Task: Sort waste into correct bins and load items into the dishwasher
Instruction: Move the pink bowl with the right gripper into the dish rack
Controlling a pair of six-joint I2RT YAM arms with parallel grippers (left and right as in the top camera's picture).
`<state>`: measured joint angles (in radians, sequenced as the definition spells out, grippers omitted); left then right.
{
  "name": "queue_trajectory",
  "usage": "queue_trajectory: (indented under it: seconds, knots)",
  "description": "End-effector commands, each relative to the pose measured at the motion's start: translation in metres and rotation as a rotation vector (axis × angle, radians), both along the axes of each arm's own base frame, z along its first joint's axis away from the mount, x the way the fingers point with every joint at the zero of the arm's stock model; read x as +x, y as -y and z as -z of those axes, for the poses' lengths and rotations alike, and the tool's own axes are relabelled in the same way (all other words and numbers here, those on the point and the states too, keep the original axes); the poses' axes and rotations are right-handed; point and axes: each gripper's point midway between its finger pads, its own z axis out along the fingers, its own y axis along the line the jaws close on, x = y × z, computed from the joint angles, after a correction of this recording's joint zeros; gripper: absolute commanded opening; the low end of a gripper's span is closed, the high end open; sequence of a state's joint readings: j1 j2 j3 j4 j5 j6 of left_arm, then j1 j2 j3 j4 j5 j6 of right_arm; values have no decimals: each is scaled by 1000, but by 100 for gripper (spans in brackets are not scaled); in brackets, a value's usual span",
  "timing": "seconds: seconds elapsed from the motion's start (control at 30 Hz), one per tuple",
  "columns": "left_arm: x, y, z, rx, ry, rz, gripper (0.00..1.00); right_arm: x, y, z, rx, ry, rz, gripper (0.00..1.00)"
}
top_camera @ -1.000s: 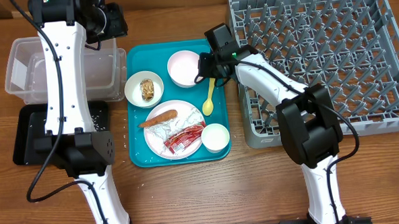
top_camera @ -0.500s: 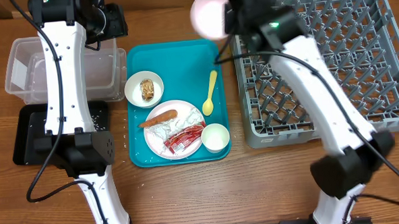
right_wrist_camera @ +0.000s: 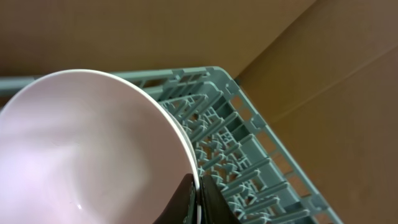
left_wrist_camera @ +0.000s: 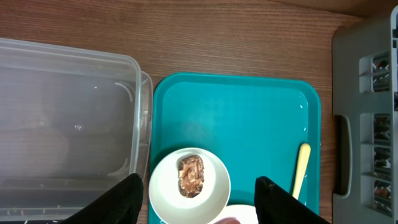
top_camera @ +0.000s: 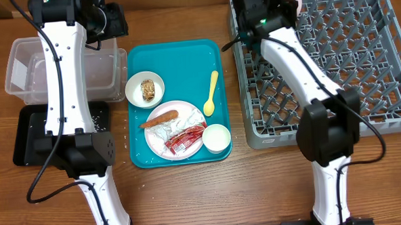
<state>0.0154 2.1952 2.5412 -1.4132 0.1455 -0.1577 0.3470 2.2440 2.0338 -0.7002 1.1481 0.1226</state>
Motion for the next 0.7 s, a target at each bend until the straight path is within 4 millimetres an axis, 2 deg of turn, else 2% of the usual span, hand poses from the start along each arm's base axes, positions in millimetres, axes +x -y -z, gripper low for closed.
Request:
queue_trajectory:
  seconds: [0.0, 0.13, 0.23, 0.47, 0.67]
  knots:
    - [2, -3, -9, 11, 31, 0, 60, -3, 4, 3, -107, -56, 26, 4]
    - [6, -3, -12, 11, 50, 0, 64, -4, -3, 29, -137, -132, 9, 4]
    - [8, -3, -13, 12, 60, -1, 65, -8, -10, 39, -148, -158, -6, 4]
    - [9, -6, -13, 24, 63, -8, 68, -12, -31, 41, -157, -170, -46, 4]
    - [9, -6, -13, 25, 62, -8, 70, -13, -38, 49, -140, -205, -80, 4]
